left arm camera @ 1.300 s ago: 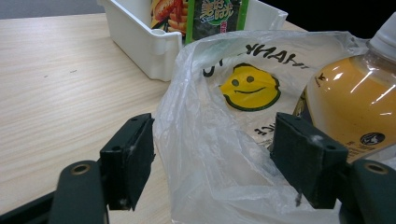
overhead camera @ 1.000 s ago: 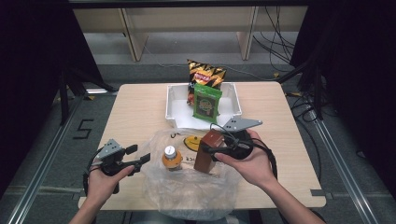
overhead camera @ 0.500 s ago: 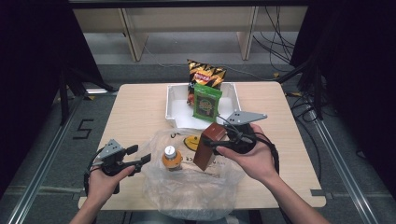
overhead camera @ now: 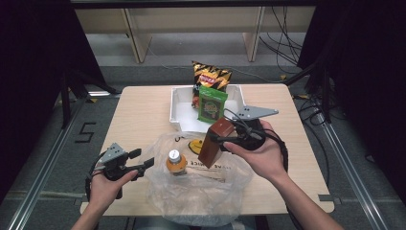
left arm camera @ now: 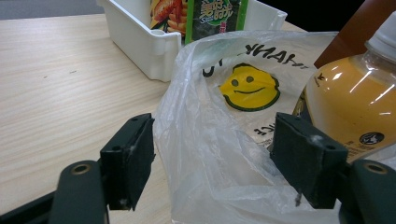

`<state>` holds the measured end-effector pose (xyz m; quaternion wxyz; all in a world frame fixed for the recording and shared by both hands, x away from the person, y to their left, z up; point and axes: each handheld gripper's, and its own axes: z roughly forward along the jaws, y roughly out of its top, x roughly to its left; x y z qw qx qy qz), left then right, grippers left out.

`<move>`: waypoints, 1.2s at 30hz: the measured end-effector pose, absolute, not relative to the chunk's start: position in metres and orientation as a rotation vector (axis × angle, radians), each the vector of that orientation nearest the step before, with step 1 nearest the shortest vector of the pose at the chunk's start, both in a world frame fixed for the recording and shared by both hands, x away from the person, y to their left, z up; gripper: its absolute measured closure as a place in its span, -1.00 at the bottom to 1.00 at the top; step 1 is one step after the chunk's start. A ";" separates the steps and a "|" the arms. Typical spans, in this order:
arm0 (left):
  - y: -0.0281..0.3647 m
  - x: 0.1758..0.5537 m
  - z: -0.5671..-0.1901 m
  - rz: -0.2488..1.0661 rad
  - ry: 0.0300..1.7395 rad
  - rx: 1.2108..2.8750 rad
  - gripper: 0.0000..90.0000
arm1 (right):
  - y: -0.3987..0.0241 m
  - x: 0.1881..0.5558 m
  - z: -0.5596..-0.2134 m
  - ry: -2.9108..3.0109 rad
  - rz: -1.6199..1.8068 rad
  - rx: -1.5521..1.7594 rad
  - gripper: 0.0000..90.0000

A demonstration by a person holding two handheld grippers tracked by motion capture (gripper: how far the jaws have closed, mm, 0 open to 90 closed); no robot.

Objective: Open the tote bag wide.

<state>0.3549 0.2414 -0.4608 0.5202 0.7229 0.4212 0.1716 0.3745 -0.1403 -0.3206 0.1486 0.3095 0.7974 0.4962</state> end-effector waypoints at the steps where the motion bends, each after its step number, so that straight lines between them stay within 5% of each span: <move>1: 0.241 0.355 -0.461 0.412 1.015 1.737 -0.34 | -0.141 0.374 -0.319 2.295 1.426 0.907 -0.16; 36: 0.240 0.355 -0.461 0.408 1.010 1.738 -0.35 | -0.153 0.387 -0.285 2.155 1.486 0.948 -0.15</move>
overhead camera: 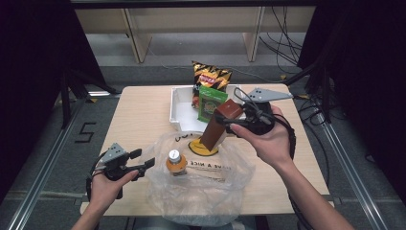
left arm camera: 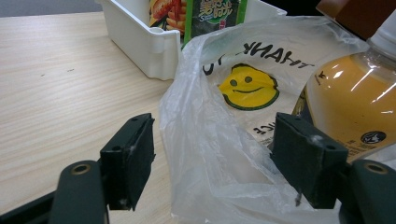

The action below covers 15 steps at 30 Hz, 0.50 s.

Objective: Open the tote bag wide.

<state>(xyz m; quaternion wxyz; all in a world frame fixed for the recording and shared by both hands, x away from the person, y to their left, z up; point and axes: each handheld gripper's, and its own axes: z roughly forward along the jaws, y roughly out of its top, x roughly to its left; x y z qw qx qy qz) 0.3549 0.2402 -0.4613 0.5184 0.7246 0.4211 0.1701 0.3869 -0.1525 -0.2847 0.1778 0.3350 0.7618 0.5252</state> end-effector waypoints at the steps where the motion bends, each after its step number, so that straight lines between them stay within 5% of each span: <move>1: 0.240 0.355 -0.461 0.408 1.012 1.738 -0.35 | -0.153 0.386 -0.283 2.153 1.478 0.973 -0.15; 15: 0.240 0.355 -0.462 0.401 1.021 1.732 -0.34 | -0.162 0.395 -0.279 2.089 1.457 1.003 -0.15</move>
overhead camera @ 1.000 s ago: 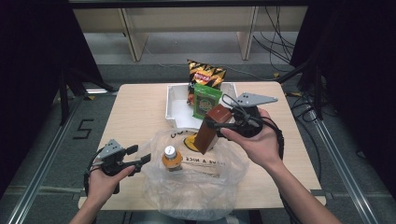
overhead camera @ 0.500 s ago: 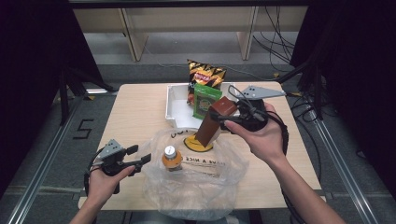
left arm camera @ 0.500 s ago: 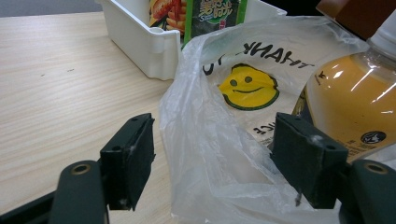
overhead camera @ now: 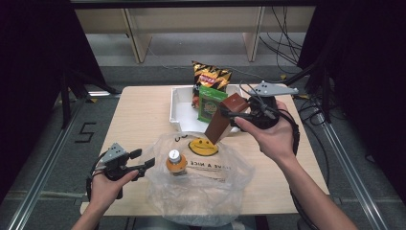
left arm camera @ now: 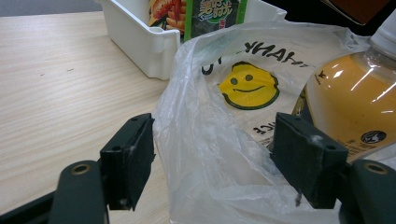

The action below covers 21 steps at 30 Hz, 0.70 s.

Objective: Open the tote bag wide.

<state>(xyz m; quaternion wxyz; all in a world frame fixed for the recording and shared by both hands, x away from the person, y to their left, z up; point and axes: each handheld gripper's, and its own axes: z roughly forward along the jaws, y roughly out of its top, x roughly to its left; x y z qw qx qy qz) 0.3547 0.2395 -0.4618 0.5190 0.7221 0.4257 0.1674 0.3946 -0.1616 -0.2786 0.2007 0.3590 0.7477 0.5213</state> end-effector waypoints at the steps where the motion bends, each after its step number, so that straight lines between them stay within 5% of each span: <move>1: 0.240 0.355 -0.462 0.401 1.021 1.733 -0.35 | -0.163 0.396 -0.278 2.081 1.457 0.985 -0.15; 21: 0.240 0.355 -0.461 0.408 1.014 1.735 -0.35 | -0.172 0.412 -0.277 2.031 1.422 1.066 -0.15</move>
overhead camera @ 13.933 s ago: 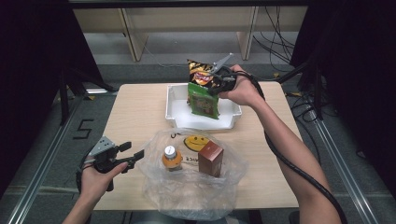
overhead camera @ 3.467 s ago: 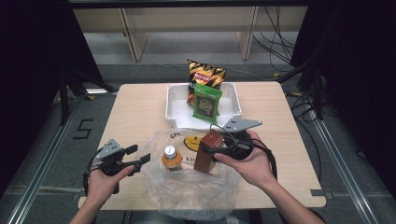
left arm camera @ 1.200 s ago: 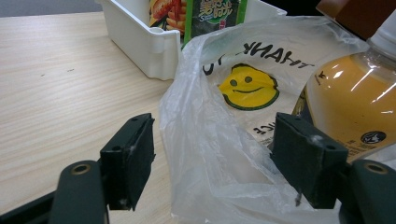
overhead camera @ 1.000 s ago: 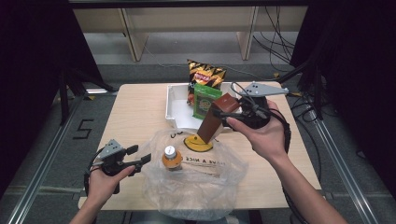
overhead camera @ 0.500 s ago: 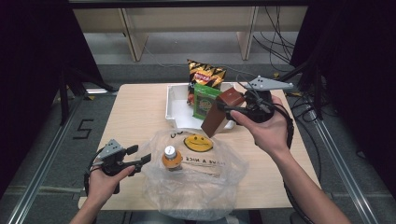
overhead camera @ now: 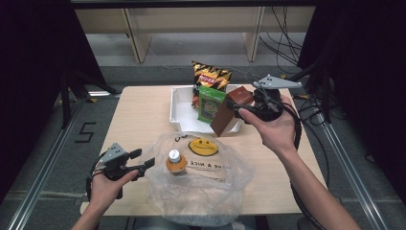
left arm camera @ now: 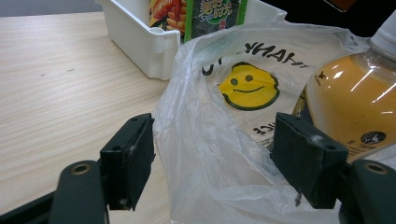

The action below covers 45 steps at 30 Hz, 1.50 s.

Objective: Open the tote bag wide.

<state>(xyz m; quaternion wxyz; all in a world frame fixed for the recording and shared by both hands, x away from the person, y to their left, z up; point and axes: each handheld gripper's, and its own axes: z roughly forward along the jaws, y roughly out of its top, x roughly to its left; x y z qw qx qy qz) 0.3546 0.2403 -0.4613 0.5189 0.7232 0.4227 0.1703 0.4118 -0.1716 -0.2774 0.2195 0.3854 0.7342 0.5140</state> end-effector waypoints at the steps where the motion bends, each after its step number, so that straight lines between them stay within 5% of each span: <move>1: 0.241 0.355 -0.461 0.404 1.010 1.734 -0.34 | -0.172 0.413 -0.278 2.029 1.417 1.062 -0.15; 45: 0.241 0.355 -0.462 0.403 1.010 1.731 -0.34 | -0.180 0.446 -0.288 1.963 1.324 1.123 -0.15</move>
